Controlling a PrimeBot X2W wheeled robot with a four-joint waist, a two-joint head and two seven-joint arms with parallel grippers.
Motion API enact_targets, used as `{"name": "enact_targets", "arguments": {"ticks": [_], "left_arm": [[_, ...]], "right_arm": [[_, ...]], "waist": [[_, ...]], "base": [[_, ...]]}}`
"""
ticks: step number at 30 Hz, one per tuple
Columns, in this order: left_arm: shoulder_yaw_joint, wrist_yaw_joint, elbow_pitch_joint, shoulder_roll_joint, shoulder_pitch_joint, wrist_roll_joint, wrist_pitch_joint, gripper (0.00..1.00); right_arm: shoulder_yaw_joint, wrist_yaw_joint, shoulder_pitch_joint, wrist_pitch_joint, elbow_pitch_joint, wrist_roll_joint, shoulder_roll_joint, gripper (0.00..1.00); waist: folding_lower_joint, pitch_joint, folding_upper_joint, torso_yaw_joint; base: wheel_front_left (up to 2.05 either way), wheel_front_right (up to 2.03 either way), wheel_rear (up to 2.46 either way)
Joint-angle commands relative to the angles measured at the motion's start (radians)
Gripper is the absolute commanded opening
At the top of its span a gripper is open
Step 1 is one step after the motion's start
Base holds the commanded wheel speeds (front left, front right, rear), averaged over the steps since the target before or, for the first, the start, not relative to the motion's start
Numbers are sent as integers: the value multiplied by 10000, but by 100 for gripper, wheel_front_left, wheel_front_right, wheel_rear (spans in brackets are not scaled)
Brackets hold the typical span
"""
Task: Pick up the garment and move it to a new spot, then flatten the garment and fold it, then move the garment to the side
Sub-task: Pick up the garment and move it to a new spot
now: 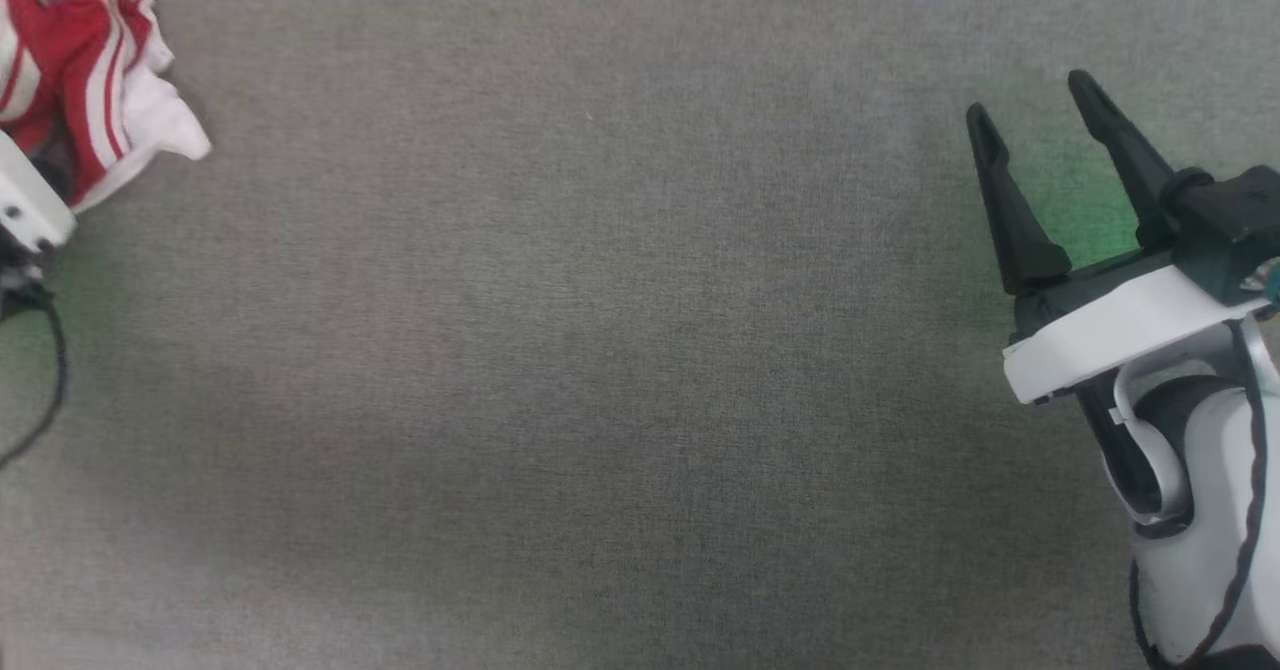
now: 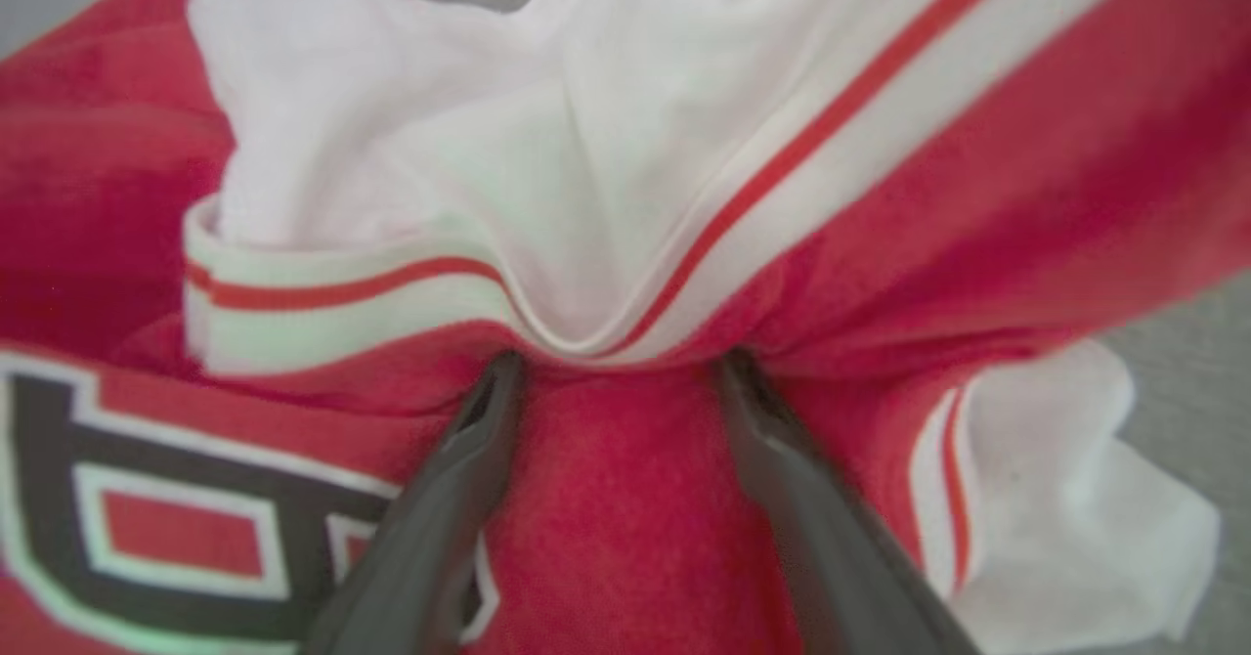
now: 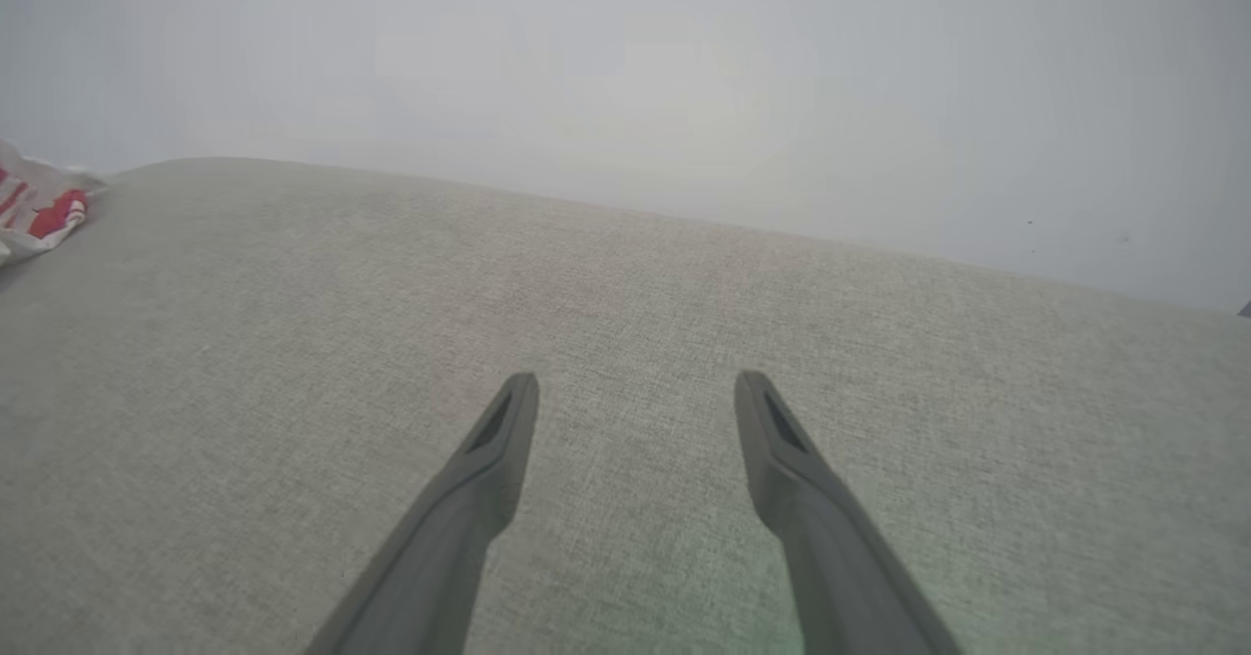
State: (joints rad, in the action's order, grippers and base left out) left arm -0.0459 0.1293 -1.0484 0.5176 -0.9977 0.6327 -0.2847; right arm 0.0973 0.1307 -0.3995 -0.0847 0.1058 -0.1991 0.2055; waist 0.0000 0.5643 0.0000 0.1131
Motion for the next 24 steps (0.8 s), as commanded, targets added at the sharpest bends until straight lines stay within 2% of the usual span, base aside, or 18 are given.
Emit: {"name": "enact_targets", "arguments": {"ticks": [1, 5, 7, 8, 9, 16, 24], "left_arm": [[-133, 13, -391, -141, -30, 44, -411, 100], [-450, -7, -1295, -511, -257, 98, -1343, 100], [-493, -7, -1541, -646, -404, 115, -1360, 100], [-571, -5, -1497, -744, -446, 109, -1243, 38], [-554, -3, -1393, -763, -478, 151, -884, 0], [-1322, 29, -532, -196, -665, -114, 737, 0], [-2335, 16, 777, 717, -714, 8, 1877, 0]], "right_arm": [[-8, 1, -89, -55, 194, 63, 8, 100], [-121, 1, -51, -298, 596, 183, 35, 100], [-150, 1, -42, -383, 759, 207, 25, 100], [-164, 1, -40, -425, 811, 239, 21, 100], [-189, 1, -34, -443, 846, 261, 12, 100], [-544, 1, 152, -131, 573, 185, -119, 100], [-798, 1, 540, 259, -129, 44, -247, 100]], "waist": [[0, 256, 0, -76], [0, 439, 0, -68], [0, 468, 0, -60], [0, 465, 0, -56], [0, 450, 0, -46], [0, -183, 0, 40], [0, -1446, 0, 285]], "base": [[0, 0, 0], [0, 0, 0], [0, 0, 0], [0, 0, 0], [0, 0, 0], [0, 0, 0], [0, 0, 0]]}}
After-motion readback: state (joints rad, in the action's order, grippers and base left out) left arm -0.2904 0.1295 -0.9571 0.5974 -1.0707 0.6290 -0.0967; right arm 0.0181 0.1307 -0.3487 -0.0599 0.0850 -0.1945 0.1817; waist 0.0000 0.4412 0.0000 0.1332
